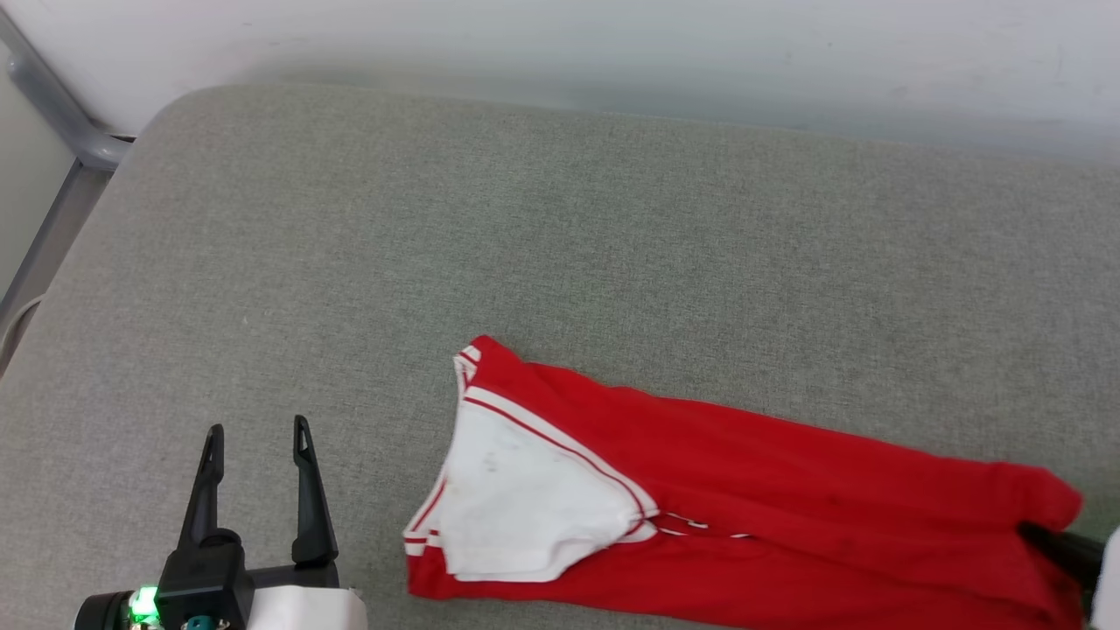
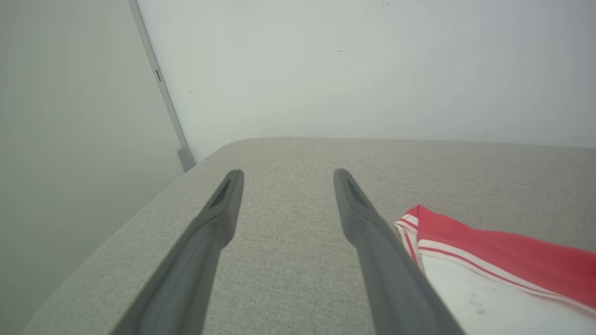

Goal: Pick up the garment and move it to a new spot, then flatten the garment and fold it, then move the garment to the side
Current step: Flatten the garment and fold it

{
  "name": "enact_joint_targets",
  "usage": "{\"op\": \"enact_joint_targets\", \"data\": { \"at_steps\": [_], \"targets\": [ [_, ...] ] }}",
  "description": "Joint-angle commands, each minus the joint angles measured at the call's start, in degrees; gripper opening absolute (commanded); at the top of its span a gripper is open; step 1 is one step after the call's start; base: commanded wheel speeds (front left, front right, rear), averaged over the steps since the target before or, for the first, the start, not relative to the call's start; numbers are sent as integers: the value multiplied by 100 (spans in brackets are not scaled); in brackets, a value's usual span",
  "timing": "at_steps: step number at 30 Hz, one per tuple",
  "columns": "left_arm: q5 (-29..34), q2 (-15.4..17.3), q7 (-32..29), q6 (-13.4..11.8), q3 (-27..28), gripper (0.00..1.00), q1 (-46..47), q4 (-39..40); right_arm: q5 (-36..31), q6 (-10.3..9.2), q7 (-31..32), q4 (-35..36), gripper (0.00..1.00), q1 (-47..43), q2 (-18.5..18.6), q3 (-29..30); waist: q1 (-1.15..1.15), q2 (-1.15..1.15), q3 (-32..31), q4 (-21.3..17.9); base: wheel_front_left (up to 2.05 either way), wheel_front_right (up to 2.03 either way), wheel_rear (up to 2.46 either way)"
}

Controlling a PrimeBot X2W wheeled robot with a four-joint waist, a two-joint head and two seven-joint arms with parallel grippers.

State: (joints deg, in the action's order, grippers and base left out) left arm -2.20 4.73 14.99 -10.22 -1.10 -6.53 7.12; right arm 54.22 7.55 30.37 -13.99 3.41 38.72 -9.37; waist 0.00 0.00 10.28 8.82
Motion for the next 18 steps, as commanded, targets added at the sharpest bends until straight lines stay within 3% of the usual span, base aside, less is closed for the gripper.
{"op": "enact_joint_targets", "data": {
  "at_steps": [1,9,13,18],
  "targets": [
    [43,-22,26,15,37,100,-33,28,22,-13,-50,-64,0,-21,116,115,0,0,-3,-14,0,0,0],
    [128,-70,26,53,47,100,-68,24,-297,-13,-39,-509,0,-124,475,595,0,0,-28,-62,0,0,0],
    [162,-76,26,69,25,100,-120,-40,-239,-12,9,-485,0,-149,330,754,0,0,-104,-78,0,0,0],
    [155,-83,26,84,39,100,-177,-72,-134,-9,178,141,0,-292,124,747,0,0,-208,-116,0,0,0]
  ]
}}
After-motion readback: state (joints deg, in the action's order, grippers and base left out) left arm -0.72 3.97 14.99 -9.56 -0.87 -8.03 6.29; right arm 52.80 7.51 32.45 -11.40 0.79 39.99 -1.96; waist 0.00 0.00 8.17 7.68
